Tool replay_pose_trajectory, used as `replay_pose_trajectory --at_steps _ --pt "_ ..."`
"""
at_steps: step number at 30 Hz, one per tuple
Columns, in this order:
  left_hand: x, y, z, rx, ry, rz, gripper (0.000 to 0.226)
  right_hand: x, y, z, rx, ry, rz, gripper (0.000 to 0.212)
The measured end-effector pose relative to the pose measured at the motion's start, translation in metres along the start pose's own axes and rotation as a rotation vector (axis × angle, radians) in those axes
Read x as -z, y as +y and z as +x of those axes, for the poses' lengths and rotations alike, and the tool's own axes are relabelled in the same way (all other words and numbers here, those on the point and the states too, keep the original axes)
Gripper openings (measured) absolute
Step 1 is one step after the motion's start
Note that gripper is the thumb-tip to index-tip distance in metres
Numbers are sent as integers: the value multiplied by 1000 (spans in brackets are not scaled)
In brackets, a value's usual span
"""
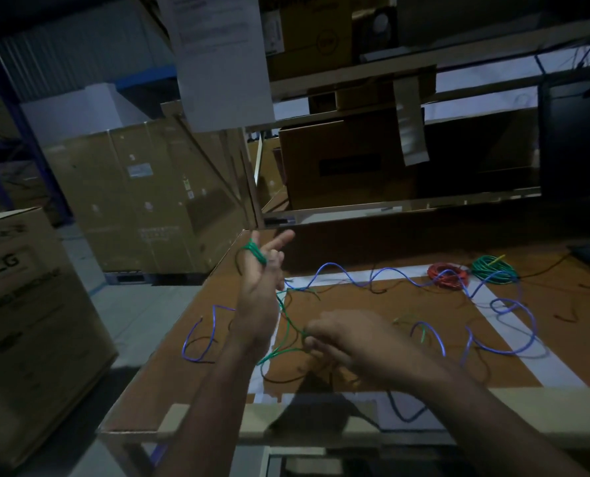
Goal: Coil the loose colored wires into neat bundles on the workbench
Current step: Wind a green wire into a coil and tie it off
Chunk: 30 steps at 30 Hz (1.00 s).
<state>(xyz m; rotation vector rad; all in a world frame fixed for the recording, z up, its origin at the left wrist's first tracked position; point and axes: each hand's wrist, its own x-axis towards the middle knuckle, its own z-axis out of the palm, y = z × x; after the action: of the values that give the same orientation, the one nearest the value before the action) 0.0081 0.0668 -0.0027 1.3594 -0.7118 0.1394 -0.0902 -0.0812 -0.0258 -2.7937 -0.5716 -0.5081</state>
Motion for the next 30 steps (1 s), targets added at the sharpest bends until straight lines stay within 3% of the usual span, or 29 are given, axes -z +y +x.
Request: replay_pose_trajectory --at_steps 3,6,9,13,19,21,25,30 --pt "-5 -9 -5 17 -143 234 34 11 -2 7 -24 241 170 12" --pt "0 -10 -9 125 -233 256 48 18 7 12 -126 438 237 13" --pt "-4 1 -12 175 -281 145 47 22 18 17 -204 578 236 19" --pt "-3 14 -16 127 -421 103 21 16 32 23 -268 576 271 25" --pt "11 20 -10 300 -431 122 33 7 36 25 -248 580 299 28" --pt "10 22 -12 392 -394 -66 30 10 32 28 -239 607 326 28" --pt "16 21 -8 459 -311 -808 30 8 30 32 -285 578 397 22" --pt "27 29 5 295 35 -1071 33 -13 40 20 -368 390 350 24"
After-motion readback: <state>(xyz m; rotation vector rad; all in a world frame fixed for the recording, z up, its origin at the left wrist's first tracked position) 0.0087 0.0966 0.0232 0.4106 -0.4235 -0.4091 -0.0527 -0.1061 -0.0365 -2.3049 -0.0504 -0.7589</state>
